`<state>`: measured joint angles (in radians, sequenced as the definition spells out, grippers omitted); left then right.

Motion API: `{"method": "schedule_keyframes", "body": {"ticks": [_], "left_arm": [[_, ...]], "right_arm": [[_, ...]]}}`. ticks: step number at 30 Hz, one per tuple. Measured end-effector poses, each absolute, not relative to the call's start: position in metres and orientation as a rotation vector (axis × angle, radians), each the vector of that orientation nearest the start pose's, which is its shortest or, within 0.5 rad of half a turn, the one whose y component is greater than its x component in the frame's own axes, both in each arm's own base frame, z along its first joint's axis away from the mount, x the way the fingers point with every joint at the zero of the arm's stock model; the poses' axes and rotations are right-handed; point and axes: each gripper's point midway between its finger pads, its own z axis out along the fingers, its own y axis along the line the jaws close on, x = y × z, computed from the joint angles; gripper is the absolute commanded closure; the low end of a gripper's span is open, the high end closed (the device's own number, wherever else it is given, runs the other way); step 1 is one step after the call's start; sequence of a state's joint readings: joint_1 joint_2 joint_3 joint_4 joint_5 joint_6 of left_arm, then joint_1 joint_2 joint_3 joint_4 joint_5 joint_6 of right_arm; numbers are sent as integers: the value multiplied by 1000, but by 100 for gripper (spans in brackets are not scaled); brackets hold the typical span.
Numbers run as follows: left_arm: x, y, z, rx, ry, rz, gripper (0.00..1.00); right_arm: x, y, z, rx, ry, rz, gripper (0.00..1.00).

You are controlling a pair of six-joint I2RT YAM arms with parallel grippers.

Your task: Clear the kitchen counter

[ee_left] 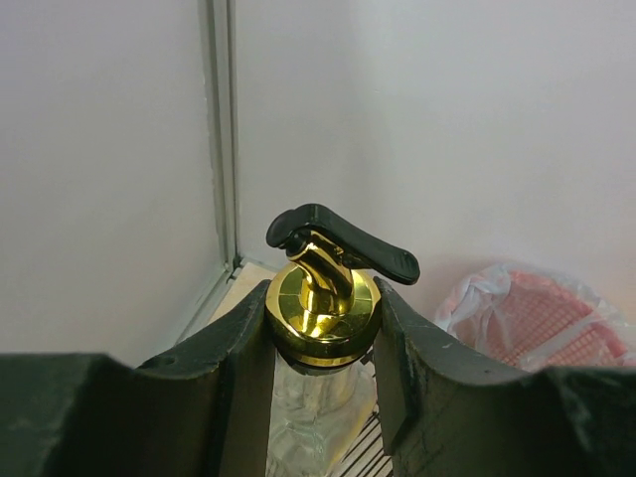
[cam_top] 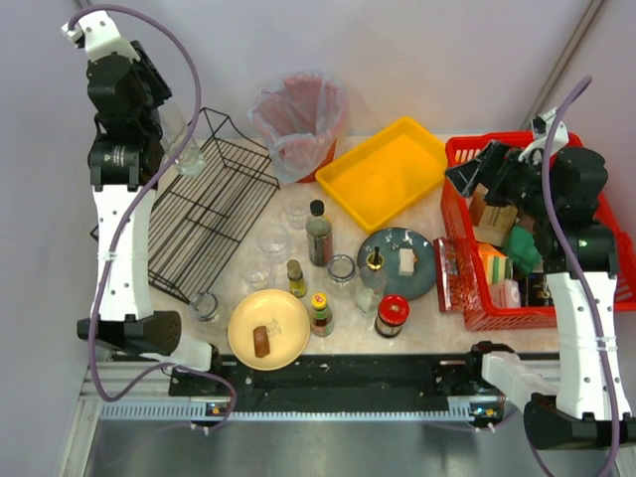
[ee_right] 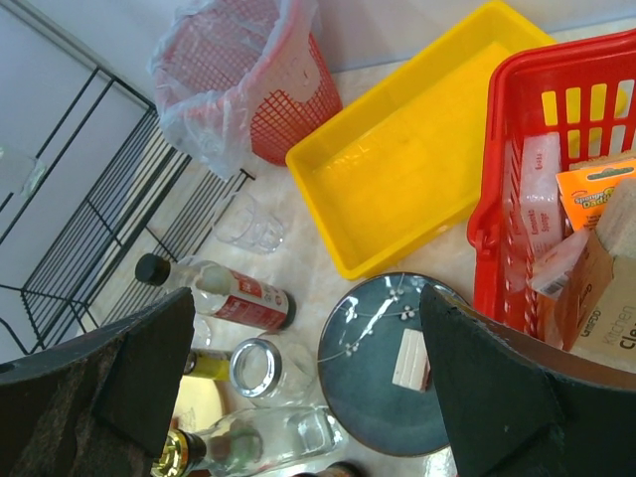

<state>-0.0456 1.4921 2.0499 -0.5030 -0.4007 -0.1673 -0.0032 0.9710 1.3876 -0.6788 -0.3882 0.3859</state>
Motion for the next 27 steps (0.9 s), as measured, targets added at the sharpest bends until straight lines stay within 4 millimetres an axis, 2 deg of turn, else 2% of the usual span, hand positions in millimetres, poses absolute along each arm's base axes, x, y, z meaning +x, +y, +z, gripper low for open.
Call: {"method": "schedule_keyframes", "body": {"ticks": [7, 14, 22, 27], "left_arm": [[456, 54, 526, -393, 1416, 76, 100], [501, 55, 515, -339, 1382, 40, 100], [517, 49, 517, -272, 1325, 16, 100], [535, 55, 500, -266, 1348, 35, 100]], "right_arm": [[289, 79, 384, 94, 1871, 615, 8], [291, 76, 383, 108, 1867, 599, 8], [297, 76, 373, 135, 1890, 610, 9], [300, 77, 372, 147, 1893, 619, 8]]}}
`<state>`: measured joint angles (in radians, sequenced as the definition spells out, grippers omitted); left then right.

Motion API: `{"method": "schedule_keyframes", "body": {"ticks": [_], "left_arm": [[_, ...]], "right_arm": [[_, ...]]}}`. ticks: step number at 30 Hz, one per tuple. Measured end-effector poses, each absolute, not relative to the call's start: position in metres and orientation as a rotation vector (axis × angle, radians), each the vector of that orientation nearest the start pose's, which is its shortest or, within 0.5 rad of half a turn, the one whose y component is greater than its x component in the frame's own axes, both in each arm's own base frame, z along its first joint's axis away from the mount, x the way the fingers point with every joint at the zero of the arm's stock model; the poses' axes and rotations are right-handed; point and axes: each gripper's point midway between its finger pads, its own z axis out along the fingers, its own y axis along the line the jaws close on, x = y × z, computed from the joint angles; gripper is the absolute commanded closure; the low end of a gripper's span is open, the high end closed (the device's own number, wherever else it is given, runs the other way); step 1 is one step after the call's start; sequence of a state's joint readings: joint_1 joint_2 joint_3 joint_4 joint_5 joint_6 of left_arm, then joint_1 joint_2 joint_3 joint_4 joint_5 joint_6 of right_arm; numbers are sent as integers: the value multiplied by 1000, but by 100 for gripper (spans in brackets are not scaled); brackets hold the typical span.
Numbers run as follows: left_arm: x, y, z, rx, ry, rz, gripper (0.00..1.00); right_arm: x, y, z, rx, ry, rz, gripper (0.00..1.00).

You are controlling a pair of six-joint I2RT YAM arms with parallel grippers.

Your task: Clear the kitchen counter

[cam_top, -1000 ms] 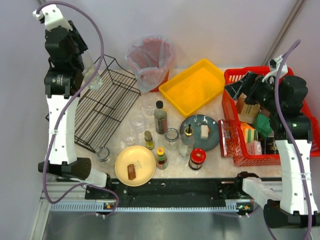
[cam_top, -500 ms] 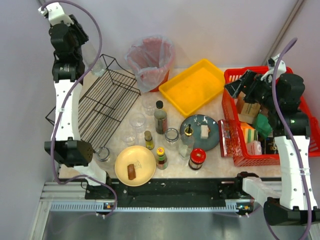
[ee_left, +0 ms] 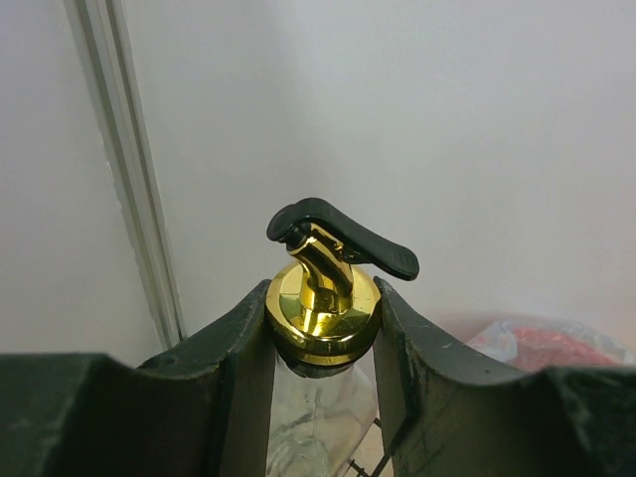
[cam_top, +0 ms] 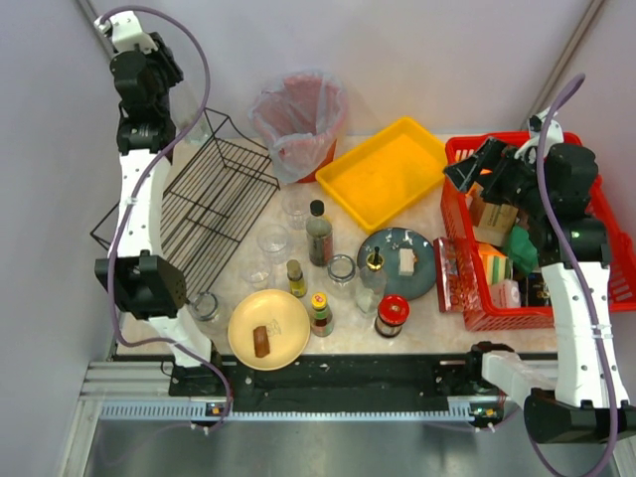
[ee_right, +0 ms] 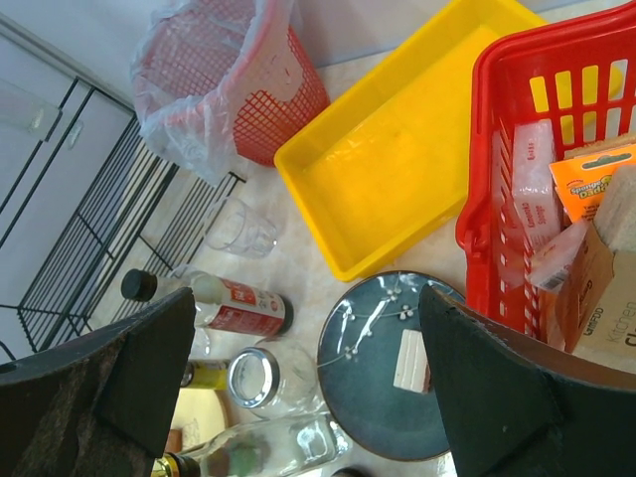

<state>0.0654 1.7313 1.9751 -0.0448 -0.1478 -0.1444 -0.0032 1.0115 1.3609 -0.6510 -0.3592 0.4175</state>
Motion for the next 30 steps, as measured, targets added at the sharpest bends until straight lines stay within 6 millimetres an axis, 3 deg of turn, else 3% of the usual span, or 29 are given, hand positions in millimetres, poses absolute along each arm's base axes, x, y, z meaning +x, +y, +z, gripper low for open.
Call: {"method": "schedule_keyframes", "body": {"ticks": [6, 17, 21, 24, 26, 28, 30], "left_arm": [[555, 60, 471, -264, 1405, 25, 100], [568, 50, 430, -235, 1476, -28, 100], [570, 48, 418, -227, 1498, -37, 86], [571, 47, 412, -221, 1502, -42, 84], [572, 46, 411, -217, 1504, -45, 77], [572, 45, 410, -210, 1504, -51, 63], [573, 43, 411, -198, 1498, -57, 39]], "right_arm": [[302, 77, 373, 151, 1888, 623, 9], [304, 77, 374, 157, 1885, 628, 9], [304, 77, 374, 157, 1884, 628, 9], [304, 77, 374, 157, 1884, 627, 8], [304, 76, 374, 158, 1884, 625, 8], [304, 76, 374, 160, 1883, 622, 8], [305, 76, 374, 162, 1882, 620, 8]]}}
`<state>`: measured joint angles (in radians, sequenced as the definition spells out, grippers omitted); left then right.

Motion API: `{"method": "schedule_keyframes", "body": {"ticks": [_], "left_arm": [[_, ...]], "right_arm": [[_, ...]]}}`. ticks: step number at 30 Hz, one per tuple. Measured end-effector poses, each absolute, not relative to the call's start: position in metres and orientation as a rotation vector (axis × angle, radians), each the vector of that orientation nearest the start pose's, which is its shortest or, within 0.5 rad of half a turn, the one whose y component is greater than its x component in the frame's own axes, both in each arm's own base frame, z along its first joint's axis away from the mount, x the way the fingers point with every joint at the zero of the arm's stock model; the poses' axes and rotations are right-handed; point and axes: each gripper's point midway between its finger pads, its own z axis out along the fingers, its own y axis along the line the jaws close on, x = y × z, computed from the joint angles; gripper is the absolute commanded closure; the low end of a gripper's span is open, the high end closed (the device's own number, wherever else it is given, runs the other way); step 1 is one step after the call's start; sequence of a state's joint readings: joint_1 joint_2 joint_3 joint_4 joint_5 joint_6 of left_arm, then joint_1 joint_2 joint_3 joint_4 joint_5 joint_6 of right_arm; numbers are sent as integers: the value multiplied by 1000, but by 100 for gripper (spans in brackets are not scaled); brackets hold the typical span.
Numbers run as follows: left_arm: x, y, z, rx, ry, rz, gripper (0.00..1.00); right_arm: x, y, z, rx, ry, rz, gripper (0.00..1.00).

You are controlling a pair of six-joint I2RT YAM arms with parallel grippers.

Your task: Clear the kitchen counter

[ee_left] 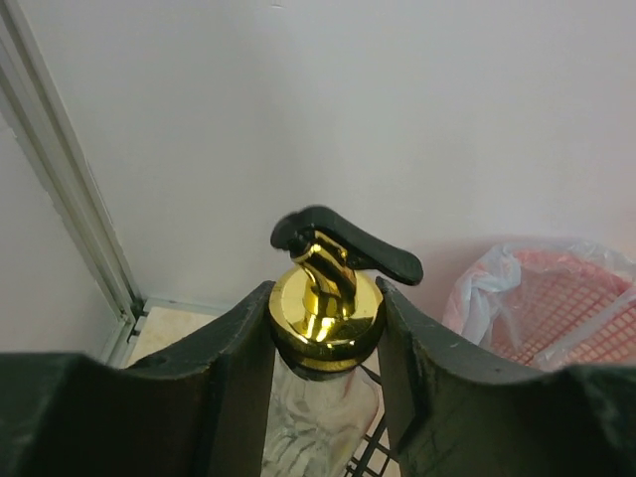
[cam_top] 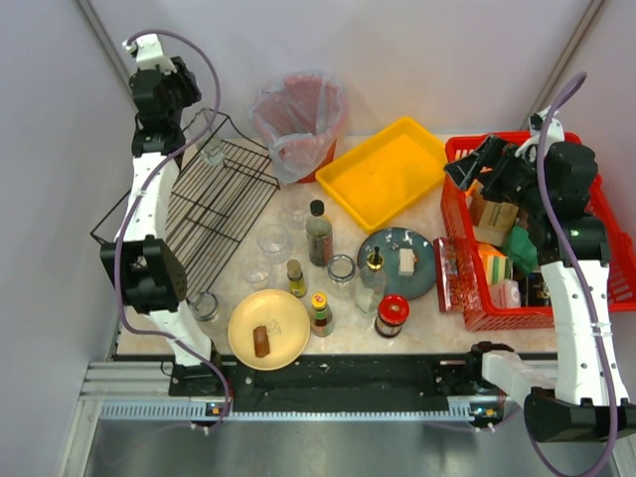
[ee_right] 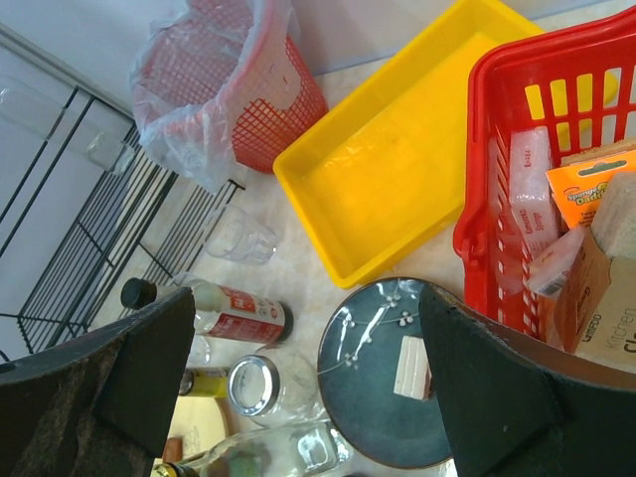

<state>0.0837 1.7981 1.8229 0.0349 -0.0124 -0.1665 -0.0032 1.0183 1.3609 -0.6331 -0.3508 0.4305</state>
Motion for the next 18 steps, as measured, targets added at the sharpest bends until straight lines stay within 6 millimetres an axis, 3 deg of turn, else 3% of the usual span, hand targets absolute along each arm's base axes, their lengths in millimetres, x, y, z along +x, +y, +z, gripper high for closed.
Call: {"method": "schedule_keyframes", "body": {"ticks": [3, 4, 12, 15, 18], "left_arm": [[574, 41, 412, -178, 1486, -65, 5], [574, 40, 412, -173, 1483, -67, 2], [554, 40, 425, -178, 1476, -60, 2], [534, 42, 441, -201, 1467, -47, 2], [501, 41, 464, -234, 1461, -59, 2]], "right_arm": [[305, 75, 374, 164, 1882, 616, 6], [305, 75, 374, 165, 1881, 614, 6], [303, 73, 376, 166, 1872, 603, 1], [301, 73, 378, 159, 1865, 598, 1], [298, 73, 381, 153, 1857, 597, 1]]}}
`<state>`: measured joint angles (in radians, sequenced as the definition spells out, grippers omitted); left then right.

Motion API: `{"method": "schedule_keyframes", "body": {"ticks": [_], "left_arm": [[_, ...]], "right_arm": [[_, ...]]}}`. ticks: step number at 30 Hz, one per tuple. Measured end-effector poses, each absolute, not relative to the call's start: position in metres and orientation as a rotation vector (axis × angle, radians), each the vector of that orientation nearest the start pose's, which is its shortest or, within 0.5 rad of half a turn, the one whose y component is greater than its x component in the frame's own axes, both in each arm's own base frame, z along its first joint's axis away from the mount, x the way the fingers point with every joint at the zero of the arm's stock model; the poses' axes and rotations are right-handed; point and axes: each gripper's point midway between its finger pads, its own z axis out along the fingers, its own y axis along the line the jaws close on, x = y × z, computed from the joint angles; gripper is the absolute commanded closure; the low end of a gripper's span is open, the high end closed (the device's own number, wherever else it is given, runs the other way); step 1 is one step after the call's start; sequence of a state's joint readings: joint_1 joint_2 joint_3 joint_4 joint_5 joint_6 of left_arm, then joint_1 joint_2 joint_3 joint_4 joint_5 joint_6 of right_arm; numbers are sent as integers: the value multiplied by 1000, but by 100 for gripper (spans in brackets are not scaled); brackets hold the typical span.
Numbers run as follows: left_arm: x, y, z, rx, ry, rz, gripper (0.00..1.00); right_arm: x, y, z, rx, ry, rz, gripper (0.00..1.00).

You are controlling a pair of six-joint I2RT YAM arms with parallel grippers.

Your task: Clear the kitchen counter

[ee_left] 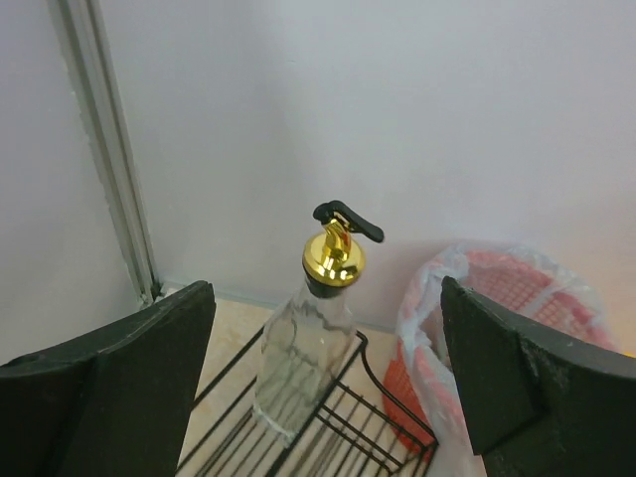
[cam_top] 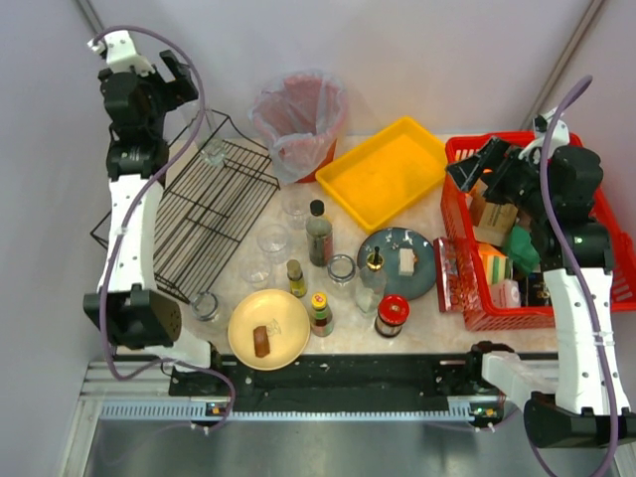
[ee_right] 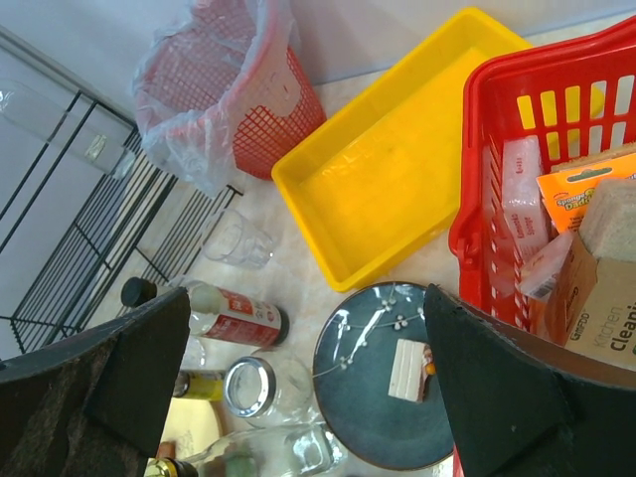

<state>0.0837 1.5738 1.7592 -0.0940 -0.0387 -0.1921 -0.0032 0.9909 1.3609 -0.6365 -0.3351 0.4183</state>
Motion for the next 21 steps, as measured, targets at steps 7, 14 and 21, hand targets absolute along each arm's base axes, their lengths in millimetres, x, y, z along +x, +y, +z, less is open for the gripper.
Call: {"method": "schedule_keyframes", "body": {"ticks": [7, 14, 21], "left_arm": [[415, -8, 502, -160, 1457, -302, 2], [351, -149, 470, 335, 1559, -717, 1], [264, -248, 379, 811, 1654, -1052, 2]], "right_arm": [[294, 74, 383, 129, 1850, 593, 1], [298, 76, 377, 114, 1874, 606, 2], [294, 84, 375, 69, 1887, 648, 2]]}}
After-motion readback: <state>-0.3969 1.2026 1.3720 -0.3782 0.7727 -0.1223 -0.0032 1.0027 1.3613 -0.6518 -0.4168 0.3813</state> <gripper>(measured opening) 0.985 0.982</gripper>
